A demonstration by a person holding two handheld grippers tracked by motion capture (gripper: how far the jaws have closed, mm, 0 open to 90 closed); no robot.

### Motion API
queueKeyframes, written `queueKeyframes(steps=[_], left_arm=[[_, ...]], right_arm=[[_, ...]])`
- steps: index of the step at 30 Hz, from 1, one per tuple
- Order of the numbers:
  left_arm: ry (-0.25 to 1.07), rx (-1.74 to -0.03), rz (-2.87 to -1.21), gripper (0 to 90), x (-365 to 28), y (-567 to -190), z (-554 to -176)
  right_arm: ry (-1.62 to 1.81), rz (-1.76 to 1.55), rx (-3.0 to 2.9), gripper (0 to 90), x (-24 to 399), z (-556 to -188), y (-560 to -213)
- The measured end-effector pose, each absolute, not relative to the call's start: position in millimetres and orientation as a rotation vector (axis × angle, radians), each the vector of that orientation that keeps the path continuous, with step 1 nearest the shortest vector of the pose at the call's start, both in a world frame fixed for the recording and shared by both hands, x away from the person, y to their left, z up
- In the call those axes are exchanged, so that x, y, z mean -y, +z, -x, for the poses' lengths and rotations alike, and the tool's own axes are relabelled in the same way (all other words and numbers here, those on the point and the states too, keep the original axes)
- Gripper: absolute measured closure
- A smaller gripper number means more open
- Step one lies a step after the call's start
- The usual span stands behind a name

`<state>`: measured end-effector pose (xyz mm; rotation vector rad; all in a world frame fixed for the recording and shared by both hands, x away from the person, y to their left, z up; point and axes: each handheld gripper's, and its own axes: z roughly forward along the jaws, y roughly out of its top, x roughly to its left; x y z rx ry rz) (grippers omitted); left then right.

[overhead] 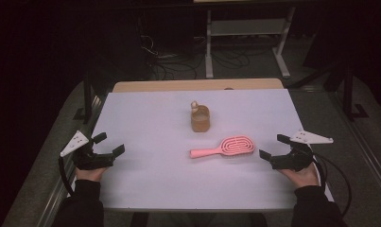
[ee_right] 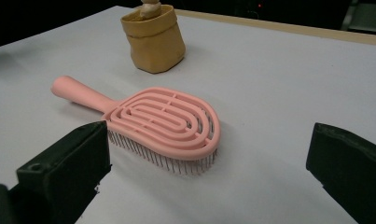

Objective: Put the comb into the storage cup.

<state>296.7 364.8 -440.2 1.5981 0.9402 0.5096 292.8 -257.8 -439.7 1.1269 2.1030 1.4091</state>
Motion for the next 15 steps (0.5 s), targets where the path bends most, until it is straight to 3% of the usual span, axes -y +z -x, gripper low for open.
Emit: queueKeyframes(steps=[15], left_arm=[[0.495, -0.931, -1.6, 0.0, -364.7, -440.9, -296.0]], right_arm=[[1.432, -1.124, -2.107, 0.0, 258.8, -292.2, -438.0]])
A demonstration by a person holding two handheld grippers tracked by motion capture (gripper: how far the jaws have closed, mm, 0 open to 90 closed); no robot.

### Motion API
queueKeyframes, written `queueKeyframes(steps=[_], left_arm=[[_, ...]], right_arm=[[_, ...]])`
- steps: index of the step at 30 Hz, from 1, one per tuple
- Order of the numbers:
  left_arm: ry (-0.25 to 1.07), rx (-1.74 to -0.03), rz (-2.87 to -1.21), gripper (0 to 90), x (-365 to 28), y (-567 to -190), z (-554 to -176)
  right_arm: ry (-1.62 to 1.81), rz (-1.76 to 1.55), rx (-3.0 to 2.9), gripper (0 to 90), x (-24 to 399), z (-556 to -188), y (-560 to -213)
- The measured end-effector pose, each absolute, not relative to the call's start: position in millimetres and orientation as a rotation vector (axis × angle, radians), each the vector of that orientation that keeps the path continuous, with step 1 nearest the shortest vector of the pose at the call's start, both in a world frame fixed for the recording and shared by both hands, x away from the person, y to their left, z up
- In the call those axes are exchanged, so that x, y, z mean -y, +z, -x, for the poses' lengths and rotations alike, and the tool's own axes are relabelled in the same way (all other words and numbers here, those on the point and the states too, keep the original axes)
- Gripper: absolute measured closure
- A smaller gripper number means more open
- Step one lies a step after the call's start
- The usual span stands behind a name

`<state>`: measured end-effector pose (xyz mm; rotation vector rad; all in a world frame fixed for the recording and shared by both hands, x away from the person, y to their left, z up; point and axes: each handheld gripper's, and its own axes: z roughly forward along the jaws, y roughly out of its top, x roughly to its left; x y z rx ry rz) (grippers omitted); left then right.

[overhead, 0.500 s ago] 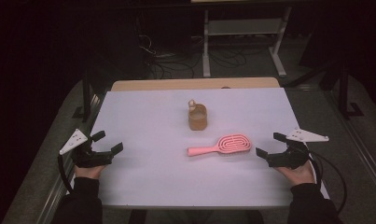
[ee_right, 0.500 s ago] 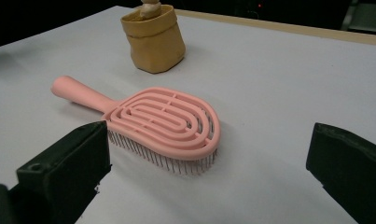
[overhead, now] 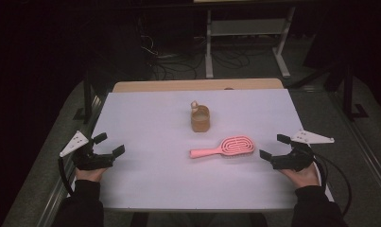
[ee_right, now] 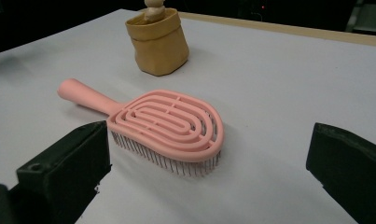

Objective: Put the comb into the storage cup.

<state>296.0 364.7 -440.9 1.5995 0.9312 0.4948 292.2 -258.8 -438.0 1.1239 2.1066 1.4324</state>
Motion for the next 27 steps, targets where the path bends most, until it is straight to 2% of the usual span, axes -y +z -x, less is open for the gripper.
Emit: queueKeyframes(steps=[16, 27], left_arm=[[0.481, -0.917, -1.602, 0.0, -362.2, -441.4, -294.0], [0.488, -0.913, -1.608, 0.0, -361.3, -441.2, -292.3]], right_arm=[[1.44, -1.116, -2.112, 0.0, 255.8, -291.2, -433.1], [1.387, -1.084, -2.185, 0.0, 242.2, -297.5, -410.7]])
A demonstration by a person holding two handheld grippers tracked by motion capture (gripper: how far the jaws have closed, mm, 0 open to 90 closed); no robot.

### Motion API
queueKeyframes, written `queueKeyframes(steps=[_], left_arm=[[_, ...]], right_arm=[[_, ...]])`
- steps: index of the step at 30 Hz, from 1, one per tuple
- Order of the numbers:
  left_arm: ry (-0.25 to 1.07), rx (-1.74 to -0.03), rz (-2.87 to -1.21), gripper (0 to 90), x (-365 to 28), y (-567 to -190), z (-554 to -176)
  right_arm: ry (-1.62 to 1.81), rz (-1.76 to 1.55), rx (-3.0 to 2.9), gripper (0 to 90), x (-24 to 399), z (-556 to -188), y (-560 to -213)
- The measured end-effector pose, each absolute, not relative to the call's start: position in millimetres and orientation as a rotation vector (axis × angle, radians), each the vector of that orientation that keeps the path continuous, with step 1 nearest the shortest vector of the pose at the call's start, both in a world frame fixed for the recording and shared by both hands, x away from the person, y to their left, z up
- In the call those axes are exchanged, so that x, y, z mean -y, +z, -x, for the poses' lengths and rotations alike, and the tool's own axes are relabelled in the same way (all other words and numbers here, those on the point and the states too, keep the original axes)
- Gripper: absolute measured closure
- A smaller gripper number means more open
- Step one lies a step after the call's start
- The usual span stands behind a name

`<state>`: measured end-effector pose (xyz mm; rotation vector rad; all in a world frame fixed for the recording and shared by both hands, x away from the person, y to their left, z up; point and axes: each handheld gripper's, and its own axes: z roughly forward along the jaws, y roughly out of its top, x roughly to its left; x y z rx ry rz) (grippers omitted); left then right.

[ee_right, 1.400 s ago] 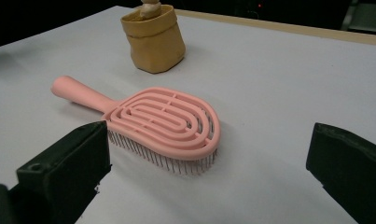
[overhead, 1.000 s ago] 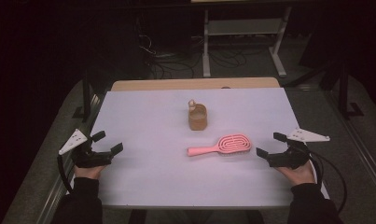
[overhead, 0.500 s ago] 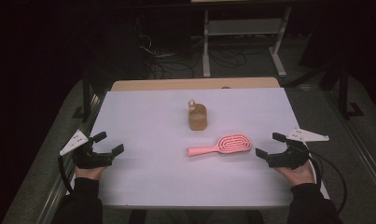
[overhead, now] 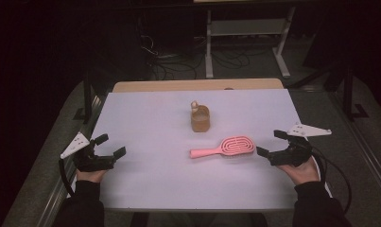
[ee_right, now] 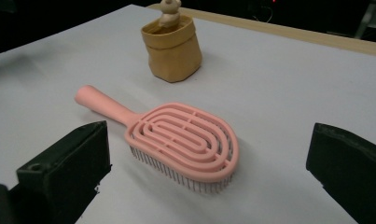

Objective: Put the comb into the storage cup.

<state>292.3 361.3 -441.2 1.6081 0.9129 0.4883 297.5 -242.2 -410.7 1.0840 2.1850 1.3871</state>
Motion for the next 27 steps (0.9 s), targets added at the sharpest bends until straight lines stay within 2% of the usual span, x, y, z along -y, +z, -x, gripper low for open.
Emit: queueKeyframes(steps=[14, 27], left_arm=[[0.487, -0.915, -1.606, 0.0, -361.7, -441.5, -291.5], [0.483, -0.917, -1.605, 0.0, -362.0, -441.7, -291.6]], right_arm=[[1.36, -1.014, -2.28, 0.0, 212.8, -314.6, -387.2], [1.345, -0.95, -2.386, 0.0, 179.1, -332.7, -379.7]])
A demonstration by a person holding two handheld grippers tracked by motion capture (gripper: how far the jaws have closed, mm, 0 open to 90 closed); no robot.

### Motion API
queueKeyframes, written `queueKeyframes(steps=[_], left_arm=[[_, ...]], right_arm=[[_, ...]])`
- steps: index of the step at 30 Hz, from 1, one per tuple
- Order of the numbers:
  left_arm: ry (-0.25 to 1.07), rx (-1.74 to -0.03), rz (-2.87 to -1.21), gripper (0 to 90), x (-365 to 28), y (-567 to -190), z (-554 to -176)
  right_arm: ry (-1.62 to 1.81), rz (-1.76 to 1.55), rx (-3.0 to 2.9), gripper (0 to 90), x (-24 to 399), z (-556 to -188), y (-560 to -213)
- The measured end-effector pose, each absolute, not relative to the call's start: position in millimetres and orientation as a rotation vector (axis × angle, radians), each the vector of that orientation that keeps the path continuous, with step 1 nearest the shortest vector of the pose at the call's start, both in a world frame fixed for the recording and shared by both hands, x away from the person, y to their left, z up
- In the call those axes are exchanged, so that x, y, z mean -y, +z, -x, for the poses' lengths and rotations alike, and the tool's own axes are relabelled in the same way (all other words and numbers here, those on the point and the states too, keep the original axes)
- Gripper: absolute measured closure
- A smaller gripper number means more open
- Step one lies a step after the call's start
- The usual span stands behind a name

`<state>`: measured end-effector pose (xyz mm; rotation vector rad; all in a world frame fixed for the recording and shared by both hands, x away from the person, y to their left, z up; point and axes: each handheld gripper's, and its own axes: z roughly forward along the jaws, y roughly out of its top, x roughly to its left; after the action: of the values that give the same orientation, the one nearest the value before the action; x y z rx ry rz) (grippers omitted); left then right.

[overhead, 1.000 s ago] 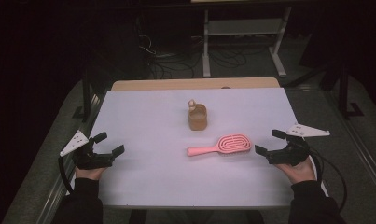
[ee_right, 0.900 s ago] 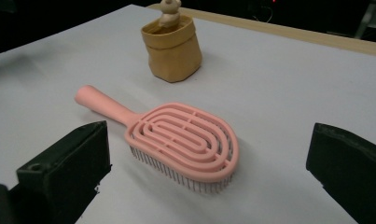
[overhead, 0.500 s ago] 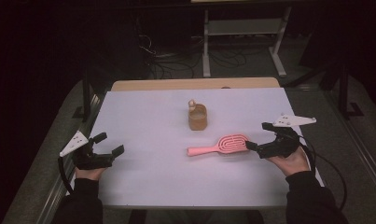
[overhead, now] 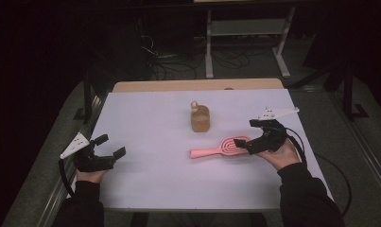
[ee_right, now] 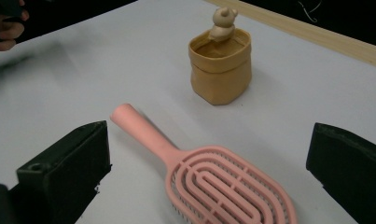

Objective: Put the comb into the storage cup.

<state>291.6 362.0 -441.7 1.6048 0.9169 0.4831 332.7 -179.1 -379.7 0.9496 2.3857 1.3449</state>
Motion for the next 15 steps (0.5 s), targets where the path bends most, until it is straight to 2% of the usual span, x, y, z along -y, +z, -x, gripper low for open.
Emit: queueKeyframes(steps=[15], left_arm=[[0.485, -0.921, -1.6, 0.0, -362.3, -441.8, -291.1]], right_arm=[[1.348, -0.915, -2.408, 0.0, 155.8, -344.6, -376.3]])
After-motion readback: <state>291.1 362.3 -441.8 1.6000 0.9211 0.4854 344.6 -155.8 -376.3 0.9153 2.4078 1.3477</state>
